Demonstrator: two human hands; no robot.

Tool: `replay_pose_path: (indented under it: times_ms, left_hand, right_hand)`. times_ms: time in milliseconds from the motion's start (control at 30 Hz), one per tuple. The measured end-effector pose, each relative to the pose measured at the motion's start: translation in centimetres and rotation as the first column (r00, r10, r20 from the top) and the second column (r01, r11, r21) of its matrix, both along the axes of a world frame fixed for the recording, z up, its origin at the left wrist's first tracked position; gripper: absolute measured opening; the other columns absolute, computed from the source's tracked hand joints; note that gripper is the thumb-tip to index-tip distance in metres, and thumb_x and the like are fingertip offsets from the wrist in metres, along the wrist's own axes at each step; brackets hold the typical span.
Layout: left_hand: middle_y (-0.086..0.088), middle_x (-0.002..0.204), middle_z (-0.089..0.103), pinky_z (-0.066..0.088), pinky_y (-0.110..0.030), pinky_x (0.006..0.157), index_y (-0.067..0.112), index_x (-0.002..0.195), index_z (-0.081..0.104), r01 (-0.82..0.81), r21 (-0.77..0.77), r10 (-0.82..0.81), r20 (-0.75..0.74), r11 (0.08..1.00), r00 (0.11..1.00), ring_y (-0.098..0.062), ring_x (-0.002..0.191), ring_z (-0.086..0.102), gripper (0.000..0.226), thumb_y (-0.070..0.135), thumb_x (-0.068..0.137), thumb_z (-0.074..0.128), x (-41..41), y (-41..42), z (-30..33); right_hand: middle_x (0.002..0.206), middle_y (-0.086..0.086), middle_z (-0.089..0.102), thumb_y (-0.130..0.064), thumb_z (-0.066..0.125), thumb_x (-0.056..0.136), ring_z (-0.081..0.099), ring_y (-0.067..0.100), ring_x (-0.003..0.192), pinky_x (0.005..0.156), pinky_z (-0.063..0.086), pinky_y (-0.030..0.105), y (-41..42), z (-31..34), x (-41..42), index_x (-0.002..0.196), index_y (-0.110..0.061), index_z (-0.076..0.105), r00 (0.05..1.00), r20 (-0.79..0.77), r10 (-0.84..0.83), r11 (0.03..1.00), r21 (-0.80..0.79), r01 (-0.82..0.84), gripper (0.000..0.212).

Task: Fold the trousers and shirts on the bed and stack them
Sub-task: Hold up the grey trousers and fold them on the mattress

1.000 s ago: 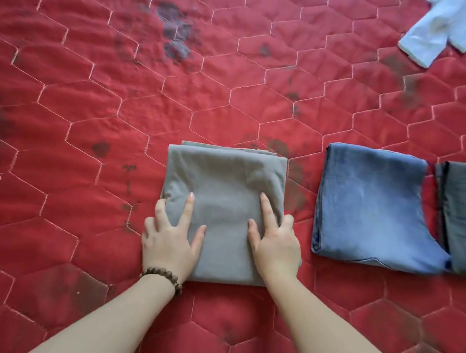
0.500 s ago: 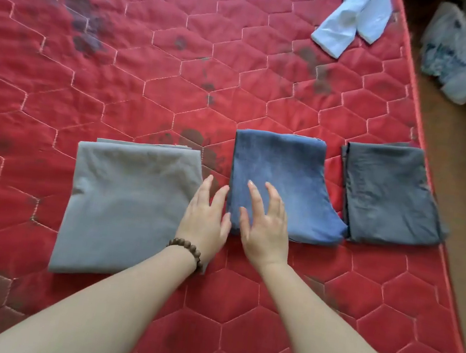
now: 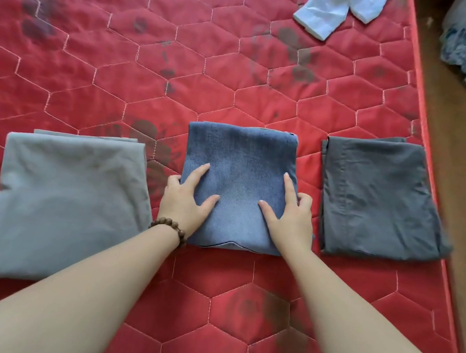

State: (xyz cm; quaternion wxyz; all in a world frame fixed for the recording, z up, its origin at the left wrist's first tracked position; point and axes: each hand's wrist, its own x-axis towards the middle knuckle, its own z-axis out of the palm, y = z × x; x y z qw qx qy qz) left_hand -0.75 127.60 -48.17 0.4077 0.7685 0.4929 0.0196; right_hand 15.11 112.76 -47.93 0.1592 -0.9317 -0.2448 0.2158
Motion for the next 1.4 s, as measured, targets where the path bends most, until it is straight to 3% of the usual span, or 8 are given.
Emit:
replay_pose_path:
  times_ms: [133,267,433,533,733,933,1133,1400]
  left_hand:
    - [-0.008,0.122,0.059,0.039,-0.03,0.102,0.044,0.14,0.038,0.107,-0.053,-0.107,0.003,0.993,0.994,-0.026,0.113,0.055,0.068,0.044,0.08,0.07,-0.9,0.0,0.9]
    - [-0.005,0.114,0.052,0.042,-0.029,0.098,0.044,0.141,0.037,0.179,-0.014,-0.179,0.024,0.984,0.984,-0.022,0.108,0.057,0.07,0.038,0.08,0.071,-2.4,-0.4,2.7]
    - [0.003,0.128,0.047,0.048,-0.033,0.093,0.052,0.142,0.031,0.229,0.063,-0.232,0.043,0.971,0.972,-0.02,0.109,0.057,0.072,0.036,0.081,0.067,-4.6,1.0,6.1]
    - [0.004,0.139,0.041,0.05,-0.035,0.09,0.052,0.141,0.032,0.224,0.141,-0.235,0.069,0.964,0.97,-0.021,0.11,0.058,0.072,0.036,0.081,0.067,-7.3,2.5,8.5]
    - [0.003,0.138,0.043,0.052,-0.034,0.088,0.046,0.141,0.037,0.104,0.292,-0.145,0.125,0.951,0.981,-0.019,0.107,0.06,0.073,0.034,0.079,0.072,-15.9,6.7,12.0]
    - [0.004,0.142,0.044,0.052,-0.034,0.091,0.051,0.139,0.037,-0.03,0.281,0.002,0.098,0.959,0.995,-0.017,0.109,0.06,0.072,0.039,0.075,0.067,-23.9,10.3,10.6]
    - [-0.008,0.155,0.02,0.025,-0.037,0.117,0.035,0.149,0.026,0.017,-0.08,-0.027,-0.126,0.997,0.992,-0.026,0.14,0.028,0.08,0.027,0.083,0.07,-26.6,10.8,5.0]
    - [-0.018,0.145,0.039,0.028,-0.034,0.109,0.021,0.145,0.039,-0.068,0.209,0.066,0.02,0.976,0.998,-0.033,0.124,0.041,0.063,0.007,0.088,0.062,-26.3,10.9,4.1]
  right_hand:
    - [0.112,0.002,0.044,-0.054,0.063,0.083,0.057,0.028,0.101,0.087,0.041,0.034,-0.7,0.5,-0.1,0.147,-0.053,0.007,0.983,-0.164,-0.076,0.995,0.059,0.087,0.084]
    - [0.139,0.007,0.05,-0.033,0.067,0.088,0.049,0.025,0.126,0.103,0.035,0.032,-1.7,2.1,-0.7,0.149,-0.044,0.019,0.956,-0.293,-0.02,0.991,0.121,0.058,0.078]
    - [0.12,0.006,0.055,-0.023,0.062,0.091,0.054,0.023,0.113,0.087,0.032,0.019,-1.1,5.3,-4.0,0.143,-0.037,0.04,0.987,-0.161,0.006,0.98,0.198,0.026,0.058]
    - [0.108,0.005,0.053,-0.022,0.06,0.092,0.057,0.026,0.103,0.085,0.037,0.026,0.6,7.6,-7.1,0.137,-0.034,0.049,0.995,-0.098,0.001,0.968,0.251,0.024,0.048]
    - [0.115,0.005,0.052,-0.024,0.059,0.093,0.058,0.023,0.096,0.085,0.045,0.033,6.4,10.6,-14.7,0.137,-0.036,0.049,0.995,-0.077,0.065,0.932,0.362,-0.033,0.047]
    - [0.119,-0.002,0.051,-0.027,0.058,0.093,0.059,0.02,0.092,0.079,0.048,0.034,11.3,8.8,-21.4,0.136,-0.041,0.048,0.987,-0.054,0.154,0.911,0.395,-0.121,0.046]
    - [0.154,0.0,0.02,-0.02,0.052,0.095,0.054,0.029,0.117,0.091,0.045,0.035,12.0,4.0,-23.8,0.147,-0.049,0.017,0.908,-0.285,0.307,0.951,0.054,-0.305,0.069]
    - [0.155,0.001,0.021,-0.012,0.052,0.094,0.03,0.021,0.141,0.104,0.038,0.033,11.9,3.1,-25.2,0.149,-0.041,0.022,0.94,-0.215,0.266,0.948,0.233,-0.216,0.068]
